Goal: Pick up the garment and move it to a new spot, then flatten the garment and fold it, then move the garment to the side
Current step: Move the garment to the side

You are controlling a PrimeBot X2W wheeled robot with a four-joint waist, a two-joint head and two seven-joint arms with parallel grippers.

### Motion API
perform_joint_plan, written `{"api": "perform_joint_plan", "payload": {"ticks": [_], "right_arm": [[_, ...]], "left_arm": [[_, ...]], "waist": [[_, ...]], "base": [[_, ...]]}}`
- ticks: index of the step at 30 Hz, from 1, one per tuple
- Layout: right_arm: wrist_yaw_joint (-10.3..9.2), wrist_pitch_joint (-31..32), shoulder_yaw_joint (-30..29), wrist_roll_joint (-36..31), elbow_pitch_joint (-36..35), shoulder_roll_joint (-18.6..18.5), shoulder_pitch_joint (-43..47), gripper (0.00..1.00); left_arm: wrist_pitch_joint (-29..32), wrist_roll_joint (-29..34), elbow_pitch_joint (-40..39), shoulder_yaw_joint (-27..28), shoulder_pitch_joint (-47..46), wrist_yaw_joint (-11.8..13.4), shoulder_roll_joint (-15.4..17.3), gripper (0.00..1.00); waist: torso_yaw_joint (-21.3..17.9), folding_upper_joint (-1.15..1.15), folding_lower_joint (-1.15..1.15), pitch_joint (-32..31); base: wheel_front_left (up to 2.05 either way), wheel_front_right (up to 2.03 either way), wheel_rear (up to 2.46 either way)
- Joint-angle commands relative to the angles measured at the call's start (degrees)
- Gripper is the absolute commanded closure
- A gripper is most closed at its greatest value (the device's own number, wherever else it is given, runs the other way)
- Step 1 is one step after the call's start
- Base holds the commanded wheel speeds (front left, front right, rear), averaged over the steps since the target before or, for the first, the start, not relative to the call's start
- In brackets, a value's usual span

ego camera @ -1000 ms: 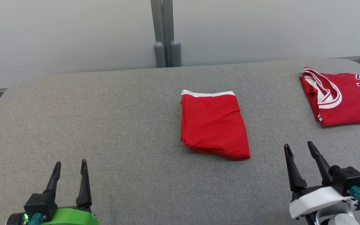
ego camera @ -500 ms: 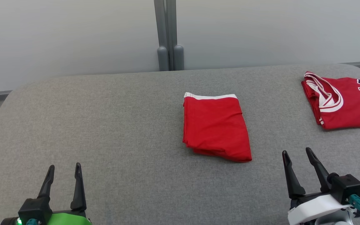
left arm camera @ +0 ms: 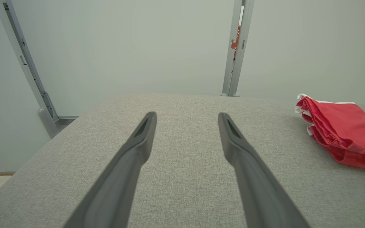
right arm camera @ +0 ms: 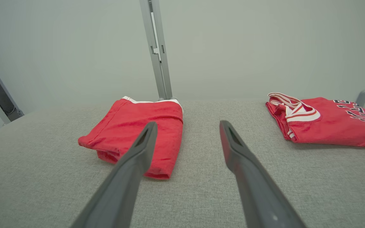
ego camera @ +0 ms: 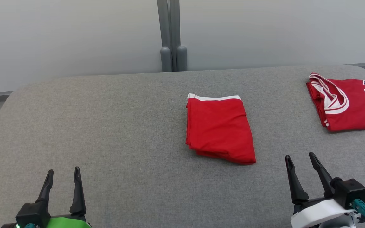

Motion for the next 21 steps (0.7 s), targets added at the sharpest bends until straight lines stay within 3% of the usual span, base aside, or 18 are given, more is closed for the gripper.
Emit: {"api": "perform_joint_plan", "payload": {"ticks": [1,21], "right_arm": [[-0.08,-0.1,0.0,-0.1,0.2,-0.2,0.1,0.0],[-0.07,-0.1,-0.2,-0.2,0.4,-0.3,0.0,0.0]], "left_arm": [[0.0,-0.5,0.0,0.3,0.4,-0.1,0.0,0.0],[0.0,0.0,0.1,0.5,0.1,-0.2,-0.1,0.0]], "waist": [[0.0,0.0,0.0,0.0],[-0.1,0.0,0.0,0.3]], "base": [[0.0,0.0,0.0],[0.0,0.0,0.0]]}}
